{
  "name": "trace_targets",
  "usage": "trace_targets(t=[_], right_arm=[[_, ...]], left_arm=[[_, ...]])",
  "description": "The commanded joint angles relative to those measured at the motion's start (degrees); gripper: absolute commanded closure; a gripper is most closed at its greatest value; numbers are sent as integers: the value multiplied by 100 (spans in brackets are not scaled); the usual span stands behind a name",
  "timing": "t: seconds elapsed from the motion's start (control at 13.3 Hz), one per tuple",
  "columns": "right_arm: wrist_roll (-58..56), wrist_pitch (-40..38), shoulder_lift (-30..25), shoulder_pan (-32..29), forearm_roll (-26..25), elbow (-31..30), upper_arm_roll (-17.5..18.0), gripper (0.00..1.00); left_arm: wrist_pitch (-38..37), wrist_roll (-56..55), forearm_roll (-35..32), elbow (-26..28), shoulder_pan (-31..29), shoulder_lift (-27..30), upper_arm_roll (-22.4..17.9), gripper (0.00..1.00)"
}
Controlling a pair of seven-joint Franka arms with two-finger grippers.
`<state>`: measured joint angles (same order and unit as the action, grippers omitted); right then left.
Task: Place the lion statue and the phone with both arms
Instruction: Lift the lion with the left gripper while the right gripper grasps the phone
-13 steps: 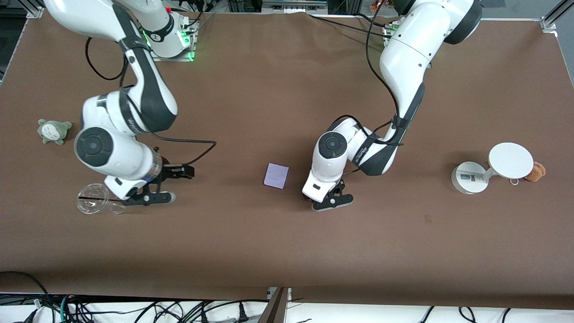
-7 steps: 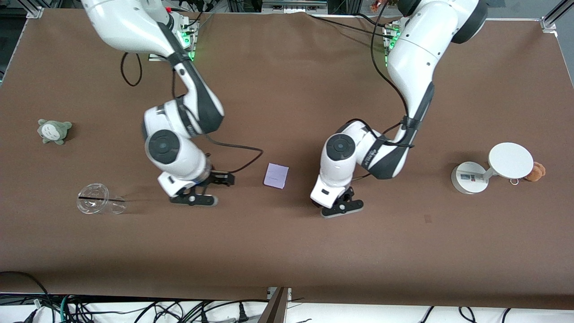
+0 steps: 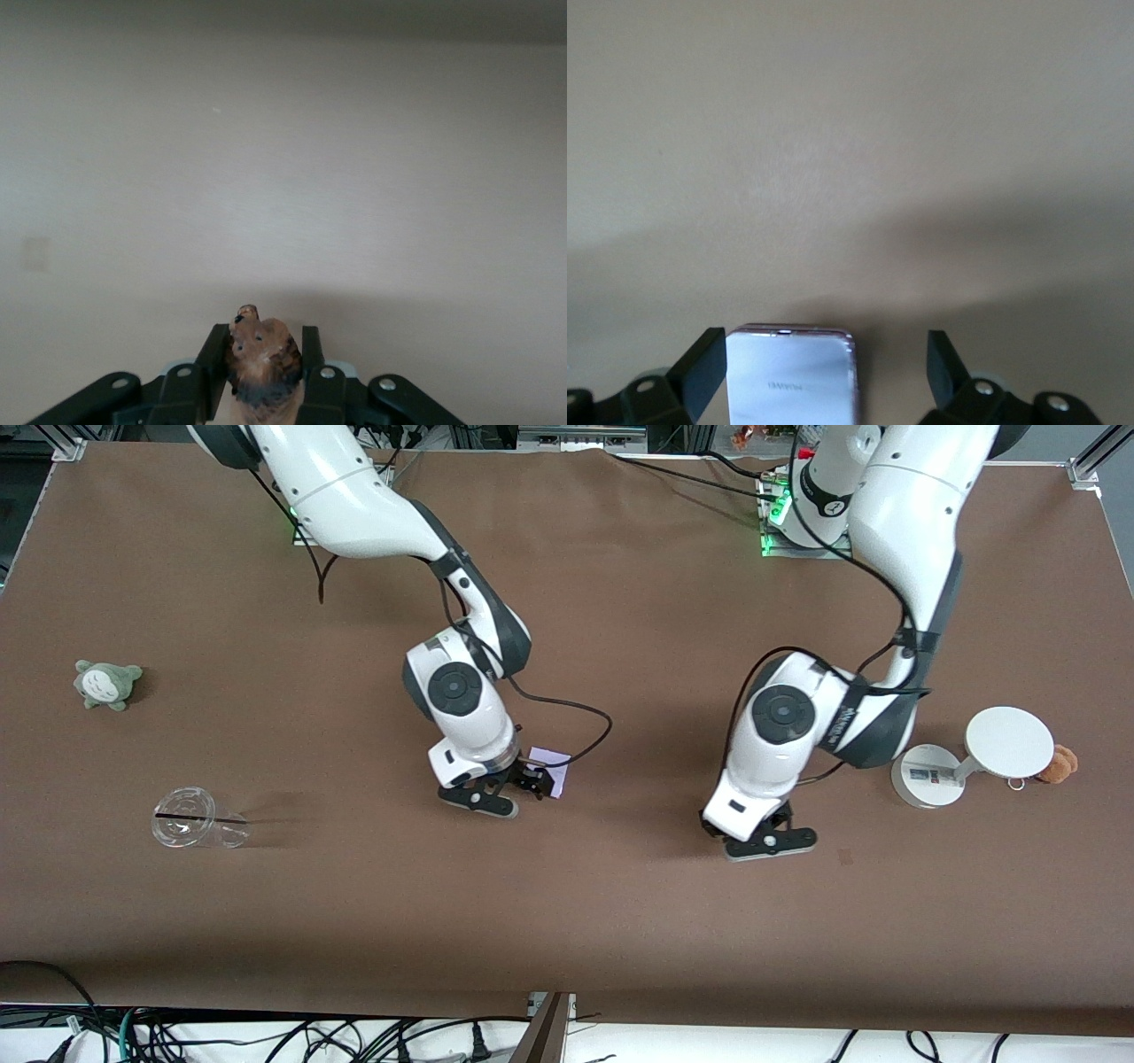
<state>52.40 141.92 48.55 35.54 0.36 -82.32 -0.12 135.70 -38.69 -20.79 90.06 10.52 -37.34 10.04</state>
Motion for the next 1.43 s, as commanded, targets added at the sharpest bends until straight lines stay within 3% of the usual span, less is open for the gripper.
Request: trace_targets(t=[0.0,0.22,0.53,0.67,1.12,1.27,1.35], right_arm=[[621,73,181,207,-430,172,-85,0],[920,64,330,339,-493,339,-85,0],[983,73,427,392,-528,445,-93,0],[974,64,550,436,-878,559,-85,0],[965,55,586,463,-942,568,-85,0],[895,38,577,463,-933,568,-85,34],[851,38,577,463,-950,568,-85,48]], left_arm=[[1042,738,-127,1108,-699,342,147,100],[1529,1248,-127,1461,-1122,333,147,100],[1573,1697,-136,1558,-1456,342,156,100],[1652,1785,-136,1655,-1606,342,191,100],[1846,1917,-136,1849,-1878,333,261,100],[1837,1918,-136,1901,-1923,315,270,100],[1837,1909,-136,1910,-1923,307,279,95]])
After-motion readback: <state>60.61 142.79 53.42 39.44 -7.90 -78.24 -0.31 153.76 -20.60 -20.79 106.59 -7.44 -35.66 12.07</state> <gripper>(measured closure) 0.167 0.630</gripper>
